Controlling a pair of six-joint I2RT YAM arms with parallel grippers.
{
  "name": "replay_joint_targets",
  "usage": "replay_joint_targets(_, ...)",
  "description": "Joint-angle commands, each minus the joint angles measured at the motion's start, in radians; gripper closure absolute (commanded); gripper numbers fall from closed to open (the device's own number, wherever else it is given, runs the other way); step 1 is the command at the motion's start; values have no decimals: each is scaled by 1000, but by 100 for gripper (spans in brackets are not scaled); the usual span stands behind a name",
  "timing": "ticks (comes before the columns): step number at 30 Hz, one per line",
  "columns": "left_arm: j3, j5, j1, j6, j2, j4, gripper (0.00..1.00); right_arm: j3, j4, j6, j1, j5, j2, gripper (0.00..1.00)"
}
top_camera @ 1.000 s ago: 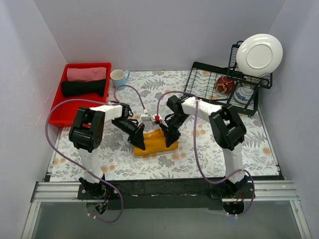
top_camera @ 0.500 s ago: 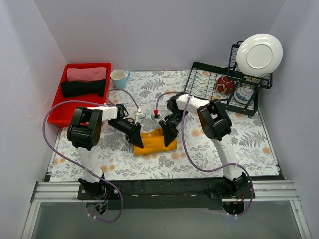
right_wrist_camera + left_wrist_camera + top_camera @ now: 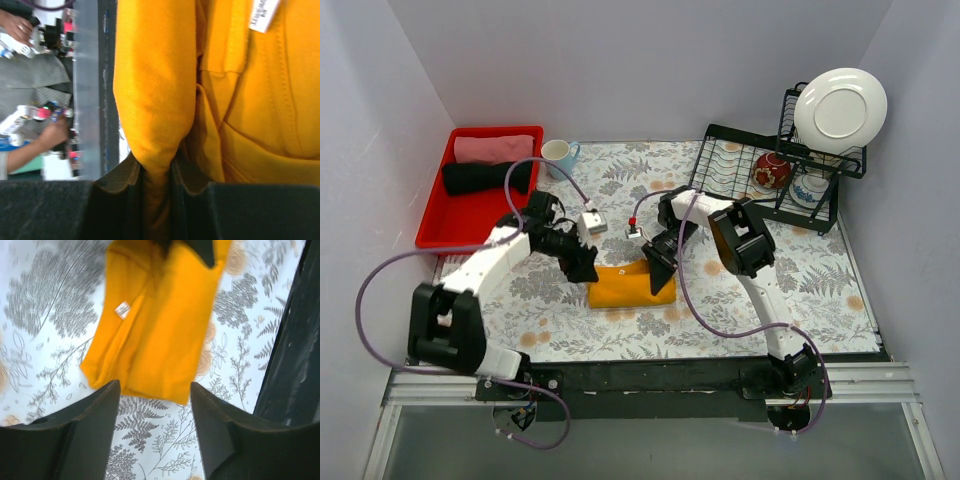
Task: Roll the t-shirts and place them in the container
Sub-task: Roll the T-shirt to the center of the board.
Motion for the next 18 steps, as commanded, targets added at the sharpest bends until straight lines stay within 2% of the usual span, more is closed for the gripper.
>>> replay_joint_targets(1,-126,-168,-176,83,-230,144,36,69,95,44,16,215,132,99)
replay_joint_targets(3,-184,-191,-270,83,-295,216,35,99,98,53,17,218,153,99)
replay_joint_targets(7,-298,-343,-414,132,-324,317,35,119,95,65,16,244,178,99)
replay_joint_targets(8,-319,-398,-430,164,-330,348,34,121,95,67,17,243,179,99)
replay_joint_targets(11,-364,-436,-444,219,-318,419,35,118,97,67,17,243,181,99)
replay_joint_targets(18,-415,-469,-456,242,-234,500,35,118,97,68,16,227,185,99)
